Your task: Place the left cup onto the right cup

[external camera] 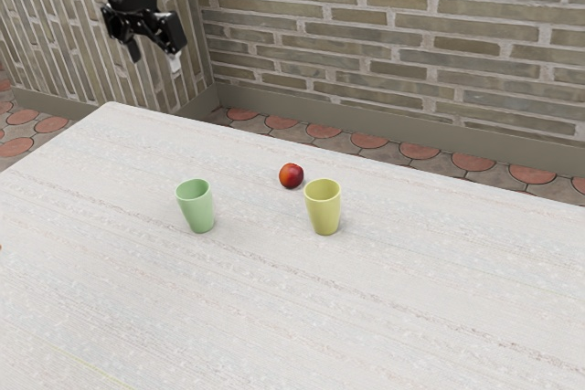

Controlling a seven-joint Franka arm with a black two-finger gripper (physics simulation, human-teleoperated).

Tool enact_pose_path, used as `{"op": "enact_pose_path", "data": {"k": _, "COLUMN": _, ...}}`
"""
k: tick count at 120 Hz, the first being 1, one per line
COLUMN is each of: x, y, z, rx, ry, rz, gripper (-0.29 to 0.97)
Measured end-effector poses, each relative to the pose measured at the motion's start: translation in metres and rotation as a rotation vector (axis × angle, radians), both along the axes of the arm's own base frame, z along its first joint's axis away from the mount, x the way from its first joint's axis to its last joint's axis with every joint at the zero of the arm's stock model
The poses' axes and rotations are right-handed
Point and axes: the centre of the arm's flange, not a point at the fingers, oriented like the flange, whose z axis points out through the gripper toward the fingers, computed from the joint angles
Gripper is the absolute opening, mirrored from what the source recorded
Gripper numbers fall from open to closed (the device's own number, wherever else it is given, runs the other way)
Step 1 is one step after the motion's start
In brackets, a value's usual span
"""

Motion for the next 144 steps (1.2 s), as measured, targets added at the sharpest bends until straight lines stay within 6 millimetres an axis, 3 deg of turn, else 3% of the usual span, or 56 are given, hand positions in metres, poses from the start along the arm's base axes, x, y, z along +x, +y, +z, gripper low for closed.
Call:
{"op": "enact_pose_path", "data": {"k": 19, "x": 0.0, "y": -0.013, "z": -0.012, "rx": 0.001, "ry": 0.034, "rz": -0.034, "gripper": 0.66}}
{"op": "enact_pose_path", "data": {"k": 32, "x": -0.003, "y": 0.024, "z": -0.05, "rx": -0.007, "ry": 0.108, "rz": 0.026, "gripper": 0.66}}
{"op": "enact_pose_path", "data": {"k": 57, "x": 0.014, "y": 0.092, "z": -0.138, "rx": 0.0, "ry": 0.18, "rz": 0.138, "gripper": 0.66}}
{"op": "enact_pose_path", "data": {"k": 93, "x": 0.034, "y": 0.122, "z": -0.228, "rx": -0.045, "ry": 0.175, "rz": 0.238, "gripper": 0.66}}
{"op": "enact_pose_path", "data": {"k": 101, "x": 0.042, "y": 0.115, "z": -0.244, "rx": -0.06, "ry": 0.168, "rz": 0.241, "gripper": 0.66}}
{"op": "enact_pose_path", "data": {"k": 122, "x": 0.049, "y": 0.063, "z": -0.263, "rx": -0.106, "ry": 0.168, "rz": 0.217, "gripper": 0.66}}
{"op": "enact_pose_path", "data": {"k": 144, "x": 0.037, "y": 0.057, "z": -0.298, "rx": -0.125, "ry": 0.204, "rz": 0.269, "gripper": 0.66}}
